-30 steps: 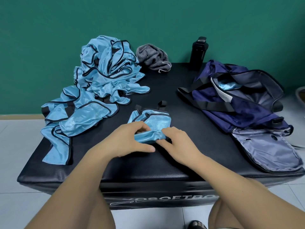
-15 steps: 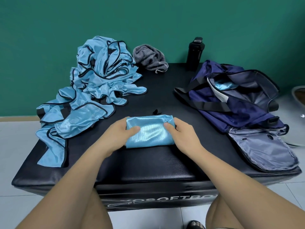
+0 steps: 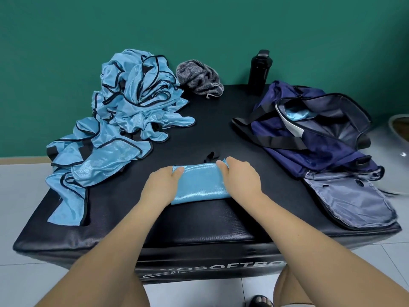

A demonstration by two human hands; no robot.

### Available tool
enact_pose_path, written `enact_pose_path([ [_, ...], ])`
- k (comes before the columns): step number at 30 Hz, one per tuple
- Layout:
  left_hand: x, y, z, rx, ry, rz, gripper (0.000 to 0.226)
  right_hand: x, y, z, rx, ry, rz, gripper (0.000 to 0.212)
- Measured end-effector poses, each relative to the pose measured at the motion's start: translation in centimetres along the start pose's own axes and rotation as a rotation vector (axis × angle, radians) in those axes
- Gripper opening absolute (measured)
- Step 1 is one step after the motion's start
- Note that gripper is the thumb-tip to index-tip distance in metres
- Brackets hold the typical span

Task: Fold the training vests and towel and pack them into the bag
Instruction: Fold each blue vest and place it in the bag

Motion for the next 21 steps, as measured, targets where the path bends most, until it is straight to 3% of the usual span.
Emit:
enact_pose_path([
  [6, 1.0, -0.2, 0.6, 0.007, 0.259, 0.092, 0.052, 1.1, 0.4, 0.5, -0.129, -0.251, 0.092, 0.042],
  [10, 0.8, -0.5, 0.9, 0.017, 0.346, 0.117, 0.046, 2.5, 0.4, 1.2, -0.222, -0.307, 0.322, 0.030],
  [13, 0.4, -1.1, 0.7, 0.029, 0.403, 0.174, 0.045, 3.2, 0.4, 1.4, -0.219, -0.316, 0.353, 0.032],
  [21, -0.4, -1.6, 0.6, -0.020, 0.047, 0.143, 0.052, 4.3, 0.6, 1.9, -0.218, -0.275, 0.360, 0.043],
])
Point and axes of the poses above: each hand's wrist, its own y-axis towards the middle knuckle, its own x-axis out of the palm, z = x × y, the point moved 1 cm from there along y, towards the middle knuckle, and after that the axes turned 3 degrees about z, right-handed, at the moved point
